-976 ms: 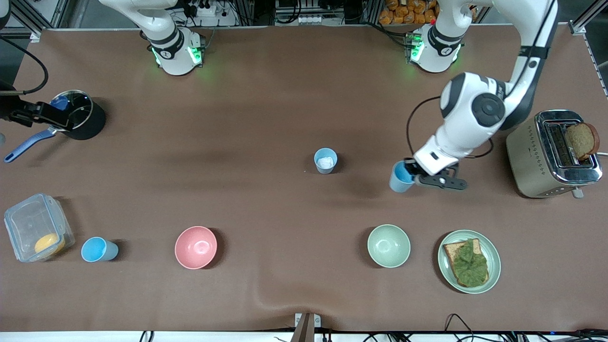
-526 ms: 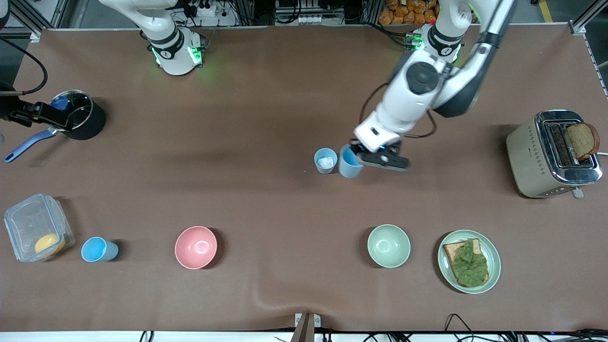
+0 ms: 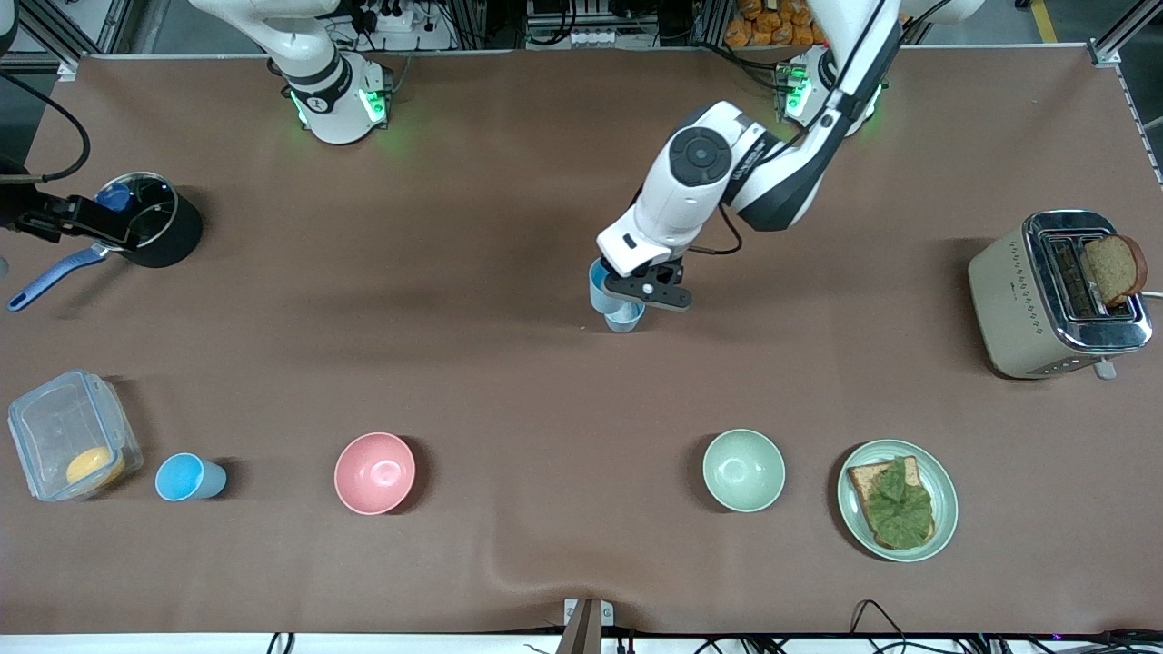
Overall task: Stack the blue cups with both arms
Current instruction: 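Carry the held cup with the left gripper above the placed cup, then lower the held cup into the placed cup with the left gripper, then open the left gripper and withdraw it toward the toaster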
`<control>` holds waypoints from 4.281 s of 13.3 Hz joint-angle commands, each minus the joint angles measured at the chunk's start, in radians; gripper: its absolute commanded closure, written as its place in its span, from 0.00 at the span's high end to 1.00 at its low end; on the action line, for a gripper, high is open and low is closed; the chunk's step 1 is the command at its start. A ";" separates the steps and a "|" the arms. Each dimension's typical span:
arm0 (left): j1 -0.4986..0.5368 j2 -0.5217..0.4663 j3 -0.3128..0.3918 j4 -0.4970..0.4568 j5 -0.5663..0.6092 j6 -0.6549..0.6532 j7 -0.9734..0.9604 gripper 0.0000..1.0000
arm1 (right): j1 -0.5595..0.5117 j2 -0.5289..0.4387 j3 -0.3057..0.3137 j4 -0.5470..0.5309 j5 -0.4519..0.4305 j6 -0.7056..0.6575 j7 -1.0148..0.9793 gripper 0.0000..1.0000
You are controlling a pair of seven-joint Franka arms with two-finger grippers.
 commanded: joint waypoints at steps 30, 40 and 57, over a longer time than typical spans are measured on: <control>0.045 0.001 0.011 -0.012 0.029 -0.007 -0.013 0.24 | -0.011 0.002 0.002 0.003 -0.019 -0.013 -0.008 1.00; 0.065 -0.051 0.011 -0.015 0.029 -0.012 -0.022 0.35 | -0.009 0.002 0.002 0.003 -0.019 -0.013 -0.008 1.00; 0.463 -0.418 0.133 0.150 0.123 -0.547 0.016 1.00 | -0.009 0.002 0.002 0.003 -0.019 -0.015 -0.008 1.00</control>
